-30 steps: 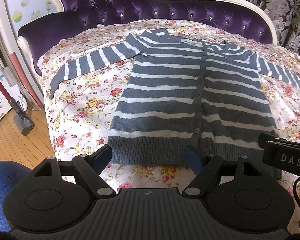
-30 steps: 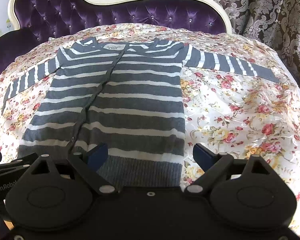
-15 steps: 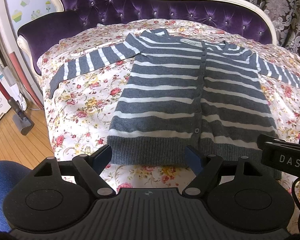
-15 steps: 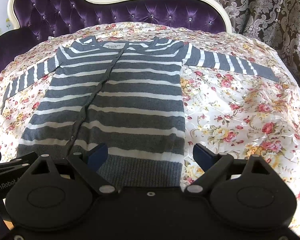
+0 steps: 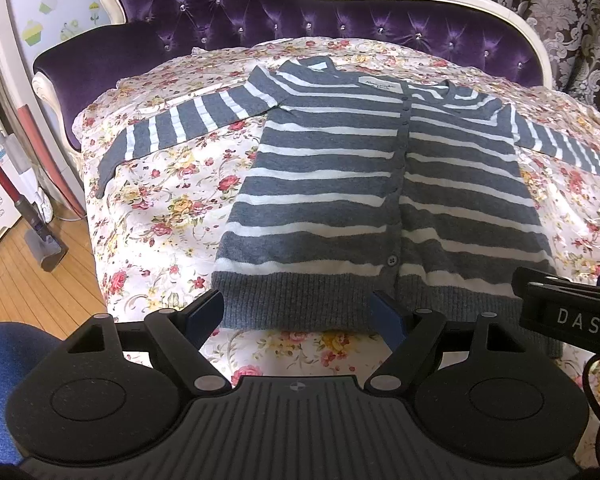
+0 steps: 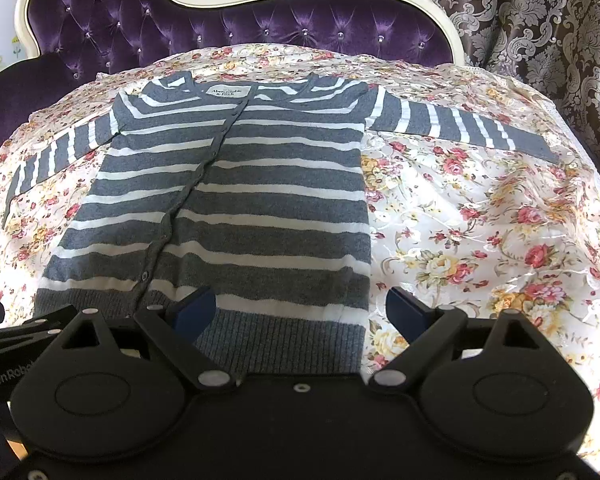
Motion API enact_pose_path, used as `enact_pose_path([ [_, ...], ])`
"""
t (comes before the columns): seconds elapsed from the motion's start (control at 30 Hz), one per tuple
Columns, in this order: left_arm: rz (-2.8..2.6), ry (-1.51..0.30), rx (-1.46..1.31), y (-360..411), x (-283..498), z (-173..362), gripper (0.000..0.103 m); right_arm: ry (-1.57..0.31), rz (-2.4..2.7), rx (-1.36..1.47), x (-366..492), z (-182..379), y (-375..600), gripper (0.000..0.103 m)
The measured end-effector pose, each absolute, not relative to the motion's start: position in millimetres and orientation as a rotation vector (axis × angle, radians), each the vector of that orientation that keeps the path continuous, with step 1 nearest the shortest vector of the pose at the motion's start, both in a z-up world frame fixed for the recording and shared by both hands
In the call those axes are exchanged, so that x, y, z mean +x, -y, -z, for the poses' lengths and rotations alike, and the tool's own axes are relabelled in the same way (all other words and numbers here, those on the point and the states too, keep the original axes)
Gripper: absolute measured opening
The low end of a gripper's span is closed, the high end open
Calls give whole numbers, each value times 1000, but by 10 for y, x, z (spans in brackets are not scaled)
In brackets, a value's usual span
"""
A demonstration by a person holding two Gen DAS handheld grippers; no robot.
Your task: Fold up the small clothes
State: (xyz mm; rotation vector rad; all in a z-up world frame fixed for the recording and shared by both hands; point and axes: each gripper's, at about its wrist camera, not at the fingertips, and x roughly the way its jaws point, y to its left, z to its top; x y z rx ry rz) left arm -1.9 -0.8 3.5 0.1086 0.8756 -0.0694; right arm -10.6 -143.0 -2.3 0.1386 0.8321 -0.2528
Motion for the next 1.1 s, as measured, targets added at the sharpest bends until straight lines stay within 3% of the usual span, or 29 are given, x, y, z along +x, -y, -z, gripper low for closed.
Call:
enact_pose_path([
  [1.1,75,-877,106,65,-19,-1,79,-832,242,132,-77,4,1388,92],
])
